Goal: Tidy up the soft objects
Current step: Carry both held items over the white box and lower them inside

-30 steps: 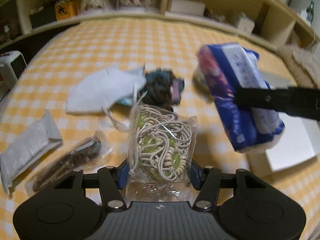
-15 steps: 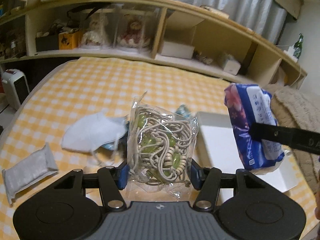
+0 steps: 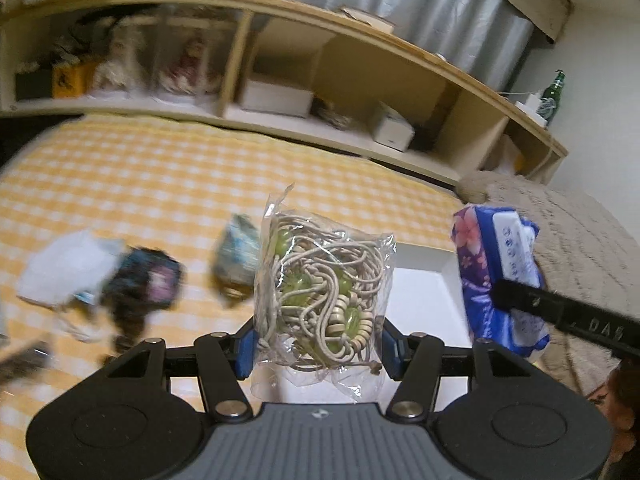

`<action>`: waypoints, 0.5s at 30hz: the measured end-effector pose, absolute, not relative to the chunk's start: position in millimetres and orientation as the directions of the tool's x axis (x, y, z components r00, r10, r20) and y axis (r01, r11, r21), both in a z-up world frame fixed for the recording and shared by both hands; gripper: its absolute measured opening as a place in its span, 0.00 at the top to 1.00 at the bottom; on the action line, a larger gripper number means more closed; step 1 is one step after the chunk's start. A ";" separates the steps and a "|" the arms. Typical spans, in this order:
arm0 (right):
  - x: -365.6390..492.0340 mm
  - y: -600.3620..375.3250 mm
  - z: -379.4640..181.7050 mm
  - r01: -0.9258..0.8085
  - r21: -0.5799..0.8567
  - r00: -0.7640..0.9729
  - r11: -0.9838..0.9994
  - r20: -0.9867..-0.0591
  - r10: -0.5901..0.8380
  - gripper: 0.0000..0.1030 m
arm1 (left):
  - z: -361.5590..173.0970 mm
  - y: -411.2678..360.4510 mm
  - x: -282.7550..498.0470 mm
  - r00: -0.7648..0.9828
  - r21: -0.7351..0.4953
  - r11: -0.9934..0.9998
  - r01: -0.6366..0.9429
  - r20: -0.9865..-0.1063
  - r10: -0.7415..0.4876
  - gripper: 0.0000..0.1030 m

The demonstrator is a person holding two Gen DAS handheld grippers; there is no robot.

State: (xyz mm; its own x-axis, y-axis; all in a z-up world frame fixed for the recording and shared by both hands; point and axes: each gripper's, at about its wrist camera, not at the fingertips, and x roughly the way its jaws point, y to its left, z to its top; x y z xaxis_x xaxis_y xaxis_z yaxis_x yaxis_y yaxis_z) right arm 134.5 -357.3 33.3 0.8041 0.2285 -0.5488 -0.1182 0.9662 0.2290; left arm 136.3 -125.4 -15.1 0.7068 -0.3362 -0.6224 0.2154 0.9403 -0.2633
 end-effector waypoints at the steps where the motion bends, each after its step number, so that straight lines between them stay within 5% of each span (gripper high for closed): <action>1: 133.4 -367.2 31.6 -0.106 0.225 0.804 0.969 -0.553 0.217 0.60 | -15.9 -134.4 137.1 0.699 -0.276 0.935 0.221 -0.624 -0.349 0.43; 15: 137.3 -454.7 -23.0 0.013 0.198 0.761 0.980 -0.637 0.118 0.60 | -67.9 -234.0 172.3 0.550 -0.500 0.845 0.189 -0.659 -0.513 0.43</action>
State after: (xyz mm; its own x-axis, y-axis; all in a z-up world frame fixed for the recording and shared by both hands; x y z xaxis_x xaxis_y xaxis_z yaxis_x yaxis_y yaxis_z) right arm 137.3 -454.7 -23.0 0.7614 0.1182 -0.6374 0.0132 0.9802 0.1976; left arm 172.3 -234.0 -67.9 0.5501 -0.5134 -0.6586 0.1892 0.8448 -0.5005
